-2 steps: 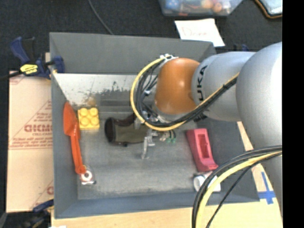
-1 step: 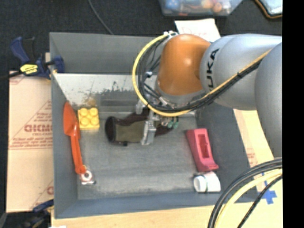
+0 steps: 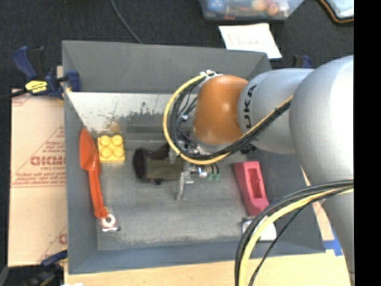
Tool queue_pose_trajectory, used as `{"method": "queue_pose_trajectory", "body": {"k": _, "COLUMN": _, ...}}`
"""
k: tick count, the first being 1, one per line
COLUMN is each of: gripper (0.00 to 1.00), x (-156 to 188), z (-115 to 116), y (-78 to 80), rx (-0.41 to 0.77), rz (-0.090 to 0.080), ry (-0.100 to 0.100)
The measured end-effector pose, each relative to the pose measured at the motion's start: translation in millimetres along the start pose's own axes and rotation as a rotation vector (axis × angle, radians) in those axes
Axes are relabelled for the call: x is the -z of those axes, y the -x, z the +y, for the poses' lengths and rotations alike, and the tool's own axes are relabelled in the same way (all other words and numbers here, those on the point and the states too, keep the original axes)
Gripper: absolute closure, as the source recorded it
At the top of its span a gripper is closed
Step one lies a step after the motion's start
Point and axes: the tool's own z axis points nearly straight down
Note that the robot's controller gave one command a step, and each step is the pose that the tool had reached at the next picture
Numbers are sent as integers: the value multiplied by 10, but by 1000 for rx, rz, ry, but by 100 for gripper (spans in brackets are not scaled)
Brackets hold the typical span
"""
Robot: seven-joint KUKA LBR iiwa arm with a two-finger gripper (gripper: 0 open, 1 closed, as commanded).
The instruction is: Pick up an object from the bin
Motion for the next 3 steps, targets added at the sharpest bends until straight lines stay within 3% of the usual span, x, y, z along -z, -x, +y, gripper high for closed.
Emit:
{"method": "queue_pose_trajectory", "body": {"k": 1, "gripper": 0, "x": 24, "z": -302, "y": 427, "rx": -99, "rz": -19, "ry": 8}}
{"method": "queue_pose_trajectory", "body": {"k": 2, "gripper": 100, "x": 27, "z": -21, "y": 49, "rx": -7, "rz": -6, "ry": 2}}
{"method": "queue_pose_trajectory", "body": {"k": 3, "gripper": 100, "x": 29, "z": -21, "y": 49, "rx": -8, "rz": -6, "ry": 2}}
